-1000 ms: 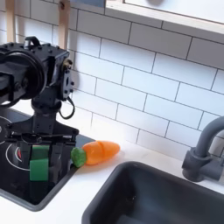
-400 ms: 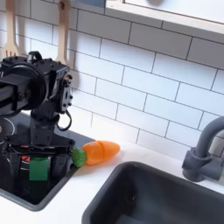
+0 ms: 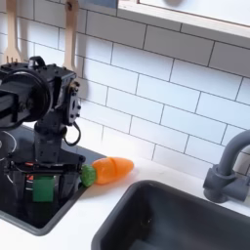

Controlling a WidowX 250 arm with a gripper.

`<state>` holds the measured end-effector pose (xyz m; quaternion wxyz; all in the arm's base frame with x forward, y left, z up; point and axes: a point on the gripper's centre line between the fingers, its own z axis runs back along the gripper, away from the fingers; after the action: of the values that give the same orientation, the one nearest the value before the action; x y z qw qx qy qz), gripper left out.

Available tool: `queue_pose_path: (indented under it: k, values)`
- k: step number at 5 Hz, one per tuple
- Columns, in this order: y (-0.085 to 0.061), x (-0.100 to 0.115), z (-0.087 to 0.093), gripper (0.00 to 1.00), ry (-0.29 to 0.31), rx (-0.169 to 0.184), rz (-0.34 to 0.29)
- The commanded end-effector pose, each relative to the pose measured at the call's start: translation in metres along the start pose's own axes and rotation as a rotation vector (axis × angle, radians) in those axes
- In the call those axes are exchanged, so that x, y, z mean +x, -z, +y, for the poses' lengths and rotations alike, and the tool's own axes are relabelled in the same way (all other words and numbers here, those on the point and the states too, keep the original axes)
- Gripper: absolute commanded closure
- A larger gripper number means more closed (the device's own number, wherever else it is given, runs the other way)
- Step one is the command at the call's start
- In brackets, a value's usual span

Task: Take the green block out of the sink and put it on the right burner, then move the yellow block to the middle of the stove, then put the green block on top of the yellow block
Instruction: 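Take the green block out of the sink and put it on the right burner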

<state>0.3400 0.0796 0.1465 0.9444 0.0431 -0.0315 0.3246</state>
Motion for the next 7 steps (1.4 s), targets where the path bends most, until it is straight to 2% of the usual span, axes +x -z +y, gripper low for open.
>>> queue_pose_path:
  k: [1, 2, 3, 5, 6, 7]
  values:
    - [-0.02, 0.0, 0.0, 0.0, -0.014, -0.035, -0.015]
    - [-0.022, 0.0, 0.001, 0.0, -0.033, -0.04, -0.005]
    - [-0.032, 0.0, 0.001, 0.0, -0.04, -0.063, -0.017]
    - [-0.033, -0.013, -0.005, 0.0, 0.013, -0.078, 0.0]
    - [-0.046, -0.027, -0.008, 0.0, 0.043, -0.114, -0.009]
    - [-0.04, -0.04, -0.011, 0.0, 0.092, -0.097, 0.007]
